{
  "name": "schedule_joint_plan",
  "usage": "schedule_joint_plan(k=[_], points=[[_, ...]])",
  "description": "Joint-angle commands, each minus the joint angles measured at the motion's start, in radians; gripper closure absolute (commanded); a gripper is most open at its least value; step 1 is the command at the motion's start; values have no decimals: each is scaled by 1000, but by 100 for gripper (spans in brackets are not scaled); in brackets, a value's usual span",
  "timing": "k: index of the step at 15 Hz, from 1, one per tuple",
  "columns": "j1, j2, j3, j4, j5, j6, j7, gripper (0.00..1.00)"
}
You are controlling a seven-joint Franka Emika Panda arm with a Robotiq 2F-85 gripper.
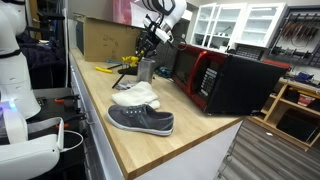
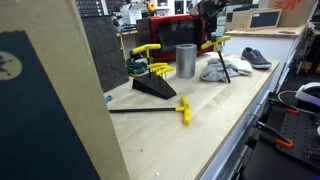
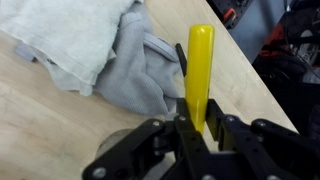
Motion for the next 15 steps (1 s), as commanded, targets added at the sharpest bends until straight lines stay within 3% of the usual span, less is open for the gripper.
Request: schedule_joint_plan(k=[1, 8, 9, 10, 11, 15], points=[[-13, -46, -11, -69, 124, 49, -5, 94], [3, -148, -24, -179, 111, 149, 25, 94], [4, -170, -26, -192, 102, 151, 19, 89], [4, -196, -30, -205, 86, 155, 17, 52], [4, -220, -34, -216, 74, 165, 12, 51], [8, -294, -54, -219, 7, 179, -1, 22]])
